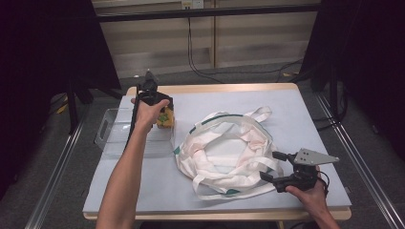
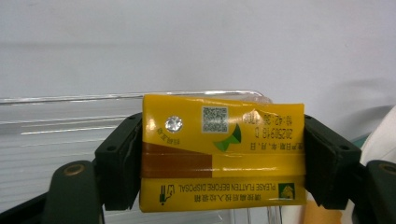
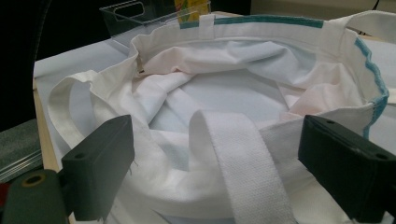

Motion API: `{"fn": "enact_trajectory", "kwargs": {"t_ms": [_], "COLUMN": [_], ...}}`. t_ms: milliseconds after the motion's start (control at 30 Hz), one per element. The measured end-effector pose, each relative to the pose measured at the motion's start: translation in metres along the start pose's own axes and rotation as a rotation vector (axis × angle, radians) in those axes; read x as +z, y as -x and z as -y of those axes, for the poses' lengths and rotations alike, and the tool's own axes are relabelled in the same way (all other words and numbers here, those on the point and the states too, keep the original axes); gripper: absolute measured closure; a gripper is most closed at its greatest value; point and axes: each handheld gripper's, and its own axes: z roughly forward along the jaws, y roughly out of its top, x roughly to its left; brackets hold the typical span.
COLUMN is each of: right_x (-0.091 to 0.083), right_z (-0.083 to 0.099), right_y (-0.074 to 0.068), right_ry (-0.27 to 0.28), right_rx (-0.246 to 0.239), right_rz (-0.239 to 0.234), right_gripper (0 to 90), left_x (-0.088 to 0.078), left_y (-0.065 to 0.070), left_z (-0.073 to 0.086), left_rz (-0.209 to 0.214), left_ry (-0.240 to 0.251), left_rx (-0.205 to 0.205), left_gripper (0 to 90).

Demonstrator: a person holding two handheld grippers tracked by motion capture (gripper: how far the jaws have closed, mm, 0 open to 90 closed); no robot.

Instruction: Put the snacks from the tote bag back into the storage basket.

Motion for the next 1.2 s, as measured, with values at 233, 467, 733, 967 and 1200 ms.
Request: {"fn": "enact_trajectory", "kwargs": {"t_ms": [233,467,733,967,1200], "right_x": [0.0,0.001,-0.001,-0.002,-0.003], "right_z": [0.0,0.0,-0.001,-0.001,-0.002], "right_y": [0.0,0.001,0.0,-0.001,-0.004], "right_ry": [0.001,0.003,0.01,0.009,0.011], "right_rx": [0.005,0.005,0.003,0.002,-0.005], "right_rz": [0.0,-0.005,-0.002,0.004,0.009], "right_gripper": [10.7,10.7,10.7,10.7,10.7], "left_x": [-0.001,-0.001,-0.005,-0.011,-0.023], "left_y": [0.0,0.002,-0.005,-0.009,-0.025], "left_z": [0.002,0.002,0.003,0.007,0.016], "left_rz": [-0.001,-0.016,0.018,0.034,0.049], "left_ry": [0.001,-0.005,-0.012,0.019,0.07], "left_rx": [-0.012,-0.036,0.014,0.083,0.113], "left_gripper": [25.5,25.3,24.5,13.3,6.6]}}
